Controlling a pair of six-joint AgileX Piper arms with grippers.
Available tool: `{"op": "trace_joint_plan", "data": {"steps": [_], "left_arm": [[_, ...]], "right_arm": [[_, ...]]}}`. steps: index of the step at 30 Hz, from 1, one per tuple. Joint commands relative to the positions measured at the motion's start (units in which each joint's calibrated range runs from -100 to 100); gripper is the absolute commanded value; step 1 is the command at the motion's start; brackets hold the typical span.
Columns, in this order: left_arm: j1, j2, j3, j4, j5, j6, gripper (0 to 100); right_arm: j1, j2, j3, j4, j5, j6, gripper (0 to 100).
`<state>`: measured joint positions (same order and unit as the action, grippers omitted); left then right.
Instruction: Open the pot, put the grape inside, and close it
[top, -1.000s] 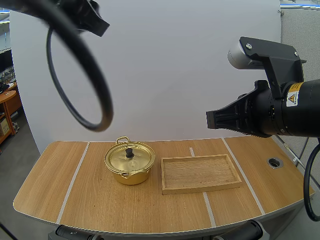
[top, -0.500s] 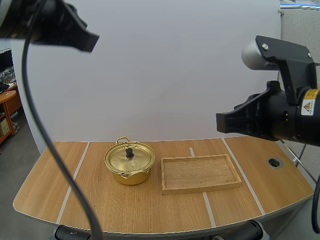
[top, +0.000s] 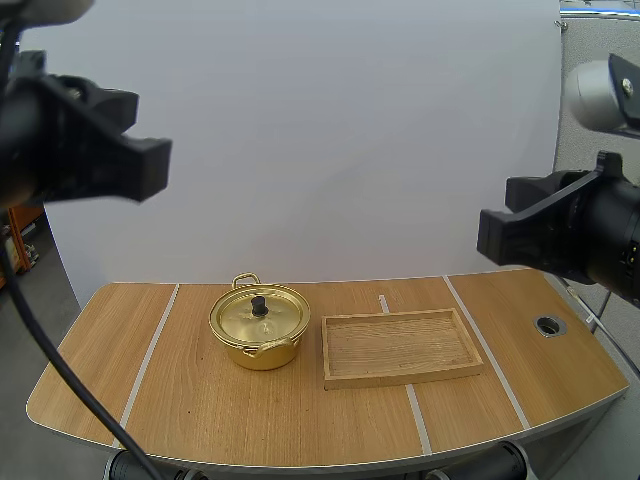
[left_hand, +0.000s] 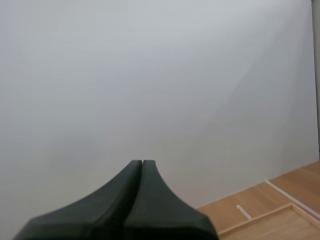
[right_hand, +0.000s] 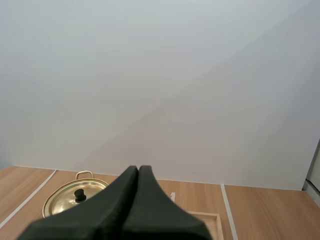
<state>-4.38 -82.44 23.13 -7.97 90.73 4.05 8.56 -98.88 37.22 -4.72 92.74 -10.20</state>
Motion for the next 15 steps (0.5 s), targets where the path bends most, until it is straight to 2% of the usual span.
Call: {"op": "trace_joint_plan", "data": {"steps": [1, 10, 15], "left_arm": [[-0.10, -13.1, 8.4, -1.2, -13.4, -4.3, 0], [-0.10, -17.6, 16.8, 2.0, -18.4, -4.3, 0], [-0.10, -17.6, 24.2, 2.7, -30.3, -4.3, 0]], "right_arm": [[-3.0, -1.1, -0.1, 2.8, -3.1, 0.2, 0], [-4.8, -1.1, 0.5, 3.2, -9.6, 0.2, 0], [-5.1, -1.1, 7.5, 3.2, -16.9, 0.2, 0]]}}
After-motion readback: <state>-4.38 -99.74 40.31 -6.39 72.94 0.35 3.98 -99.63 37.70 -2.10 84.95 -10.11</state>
